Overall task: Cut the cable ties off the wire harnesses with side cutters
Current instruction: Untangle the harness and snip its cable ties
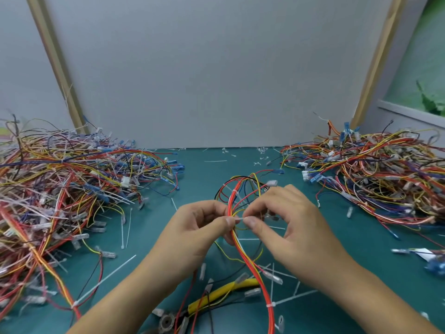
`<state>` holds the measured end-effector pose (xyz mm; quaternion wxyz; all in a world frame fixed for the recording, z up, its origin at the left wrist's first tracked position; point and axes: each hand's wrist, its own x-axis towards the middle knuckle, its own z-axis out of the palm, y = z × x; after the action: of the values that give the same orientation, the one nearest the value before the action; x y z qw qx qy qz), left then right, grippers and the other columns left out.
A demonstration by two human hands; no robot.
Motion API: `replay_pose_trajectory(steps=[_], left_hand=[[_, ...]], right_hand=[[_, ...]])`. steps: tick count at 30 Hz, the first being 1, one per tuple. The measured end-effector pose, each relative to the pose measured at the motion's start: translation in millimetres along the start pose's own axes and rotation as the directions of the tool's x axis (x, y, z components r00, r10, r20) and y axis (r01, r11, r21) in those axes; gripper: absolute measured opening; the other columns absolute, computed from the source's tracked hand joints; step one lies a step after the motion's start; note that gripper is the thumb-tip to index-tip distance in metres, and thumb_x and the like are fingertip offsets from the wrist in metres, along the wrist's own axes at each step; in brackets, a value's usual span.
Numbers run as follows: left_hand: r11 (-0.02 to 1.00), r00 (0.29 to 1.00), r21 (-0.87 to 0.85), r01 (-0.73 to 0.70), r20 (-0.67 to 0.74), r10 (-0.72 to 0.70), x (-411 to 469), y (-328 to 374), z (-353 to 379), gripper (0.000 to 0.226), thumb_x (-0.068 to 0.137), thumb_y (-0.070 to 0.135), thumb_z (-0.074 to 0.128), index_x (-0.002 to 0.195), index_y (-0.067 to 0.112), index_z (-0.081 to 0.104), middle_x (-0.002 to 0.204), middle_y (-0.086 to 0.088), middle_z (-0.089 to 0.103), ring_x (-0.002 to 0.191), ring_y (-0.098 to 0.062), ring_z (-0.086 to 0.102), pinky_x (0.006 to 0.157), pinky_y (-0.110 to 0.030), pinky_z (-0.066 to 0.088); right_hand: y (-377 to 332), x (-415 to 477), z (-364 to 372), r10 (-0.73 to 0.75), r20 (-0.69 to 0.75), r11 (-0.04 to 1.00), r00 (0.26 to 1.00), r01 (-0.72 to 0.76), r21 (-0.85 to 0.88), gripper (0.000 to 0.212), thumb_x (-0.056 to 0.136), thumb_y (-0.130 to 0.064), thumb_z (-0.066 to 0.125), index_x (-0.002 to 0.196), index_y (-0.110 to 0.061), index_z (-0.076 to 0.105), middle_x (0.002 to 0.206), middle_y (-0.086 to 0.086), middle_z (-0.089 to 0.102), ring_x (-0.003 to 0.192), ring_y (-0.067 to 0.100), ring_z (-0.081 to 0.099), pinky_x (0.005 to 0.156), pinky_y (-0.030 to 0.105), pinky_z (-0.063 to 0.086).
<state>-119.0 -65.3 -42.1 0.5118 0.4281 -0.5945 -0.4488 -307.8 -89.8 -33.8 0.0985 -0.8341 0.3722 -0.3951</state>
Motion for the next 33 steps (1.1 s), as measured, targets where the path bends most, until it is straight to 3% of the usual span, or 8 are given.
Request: replay_pose_trajectory(steps=[6, 10, 17, 21, 25, 29, 31, 33], left_hand=[[0.999, 1.0, 0.035, 0.01, -0.017, -0.009, 0.4, -1.2, 2.3, 0.027, 0.077, 0.023, 0.062, 0.079, -0.004, 0.063, 0.063, 0.0, 0.065, 0.065, -0.01, 0.057, 0.071, -0.025, 0.044], [0.997, 0.999, 0.067, 0.046, -0.015, -0.045, 0.1, -1.6, 0.4, 0.037, 0.069, 0.032, 0.066, 0.078, -0.004, 0.063, 0.063, -0.002, 0.065, 0.066, -0.016, 0.054, 0.072, -0.034, 0.041], [0.983, 0.995, 0.164, 0.077, -0.069, -0.067, 3.8, -5.5, -0.9, 0.017, 0.07, 0.016, 0.057, 0.064, 0.0, 0.058, 0.055, -0.004, 0.064, 0.057, -0.012, 0.06, 0.061, -0.013, 0.045], [0.984, 0.996, 0.167, 0.067, -0.076, -0.055, 4.3, -6.4, -1.3, 0.016, 0.069, 0.017, 0.057, 0.063, 0.002, 0.058, 0.055, -0.004, 0.064, 0.058, -0.015, 0.059, 0.061, -0.02, 0.042], [0.99, 0.998, 0.135, 0.041, -0.06, -0.033, 4.8, -6.1, 0.4, 0.02, 0.07, 0.016, 0.059, 0.068, -0.004, 0.058, 0.056, -0.007, 0.063, 0.056, -0.015, 0.06, 0.062, -0.016, 0.046], [0.988, 0.997, 0.152, -0.019, -0.075, 0.03, 3.1, -4.9, 0.5, 0.024, 0.074, 0.017, 0.061, 0.075, -0.006, 0.06, 0.059, -0.005, 0.063, 0.058, -0.014, 0.061, 0.063, -0.016, 0.048], [0.98, 0.993, 0.194, -0.047, -0.098, 0.067, 2.1, -4.1, -0.1, 0.022, 0.074, 0.019, 0.062, 0.076, -0.003, 0.061, 0.06, -0.007, 0.062, 0.059, -0.015, 0.061, 0.063, -0.023, 0.05], [0.962, 0.99, 0.261, -0.083, -0.088, 0.109, 0.8, -3.4, 1.2, 0.018, 0.076, 0.02, 0.062, 0.075, 0.002, 0.061, 0.063, -0.011, 0.063, 0.061, -0.015, 0.06, 0.066, -0.033, 0.051]], right_hand=[[-7.2, -1.4, 1.4, -0.051, 0.015, 0.994, 0.999, 0.052, -0.098, 0.007, 0.087, -0.031, 0.063, 0.081, -0.027, 0.064, 0.077, -0.013, 0.053, 0.081, 0.012, 0.046, 0.072, 0.027, 0.039], [-10.1, -3.3, 3.1, -0.071, 0.034, 0.991, 0.997, 0.074, -0.112, 0.009, 0.088, -0.025, 0.063, 0.079, -0.023, 0.061, 0.074, -0.016, 0.05, 0.078, 0.01, 0.04, 0.069, 0.021, 0.032], [-10.1, -2.8, 3.1, -0.048, 0.079, 0.987, 0.996, 0.06, -0.151, 0.012, 0.088, -0.023, 0.064, 0.077, -0.023, 0.059, 0.07, -0.017, 0.045, 0.077, 0.013, 0.039, 0.067, 0.026, 0.034], [-8.3, -3.1, 3.8, -0.03, 0.077, 0.989, 0.997, 0.041, -0.144, 0.012, 0.088, -0.024, 0.065, 0.077, -0.023, 0.061, 0.07, -0.019, 0.046, 0.077, 0.011, 0.038, 0.07, 0.017, 0.029], [-3.9, -3.9, 5.0, -0.022, 0.039, 0.991, 0.999, 0.027, -0.129, 0.011, 0.087, -0.024, 0.066, 0.076, -0.023, 0.063, 0.069, -0.017, 0.05, 0.077, 0.013, 0.042, 0.08, 0.003, 0.028], [2.7, -3.1, 2.1, 0.024, -0.023, 0.997, 0.999, -0.026, -0.079, 0.009, 0.085, -0.041, 0.069, 0.088, -0.034, 0.072, 0.091, -0.018, 0.049, 0.091, 0.0, 0.047, 0.079, 0.013, 0.034], [5.3, 0.0, -3.7, 0.089, -0.146, 0.996, 0.985, -0.091, -0.007, 0.023, 0.083, -0.052, 0.066, 0.101, -0.039, 0.072, 0.106, -0.016, 0.045, 0.094, 0.004, 0.05, 0.083, 0.015, 0.038], [2.4, 4.3, -8.0, 0.085, -0.242, 0.996, 0.967, -0.078, 0.038, 0.022, 0.087, -0.048, 0.063, 0.103, -0.036, 0.073, 0.11, -0.014, 0.047, 0.091, 0.011, 0.053, 0.081, 0.018, 0.042]])
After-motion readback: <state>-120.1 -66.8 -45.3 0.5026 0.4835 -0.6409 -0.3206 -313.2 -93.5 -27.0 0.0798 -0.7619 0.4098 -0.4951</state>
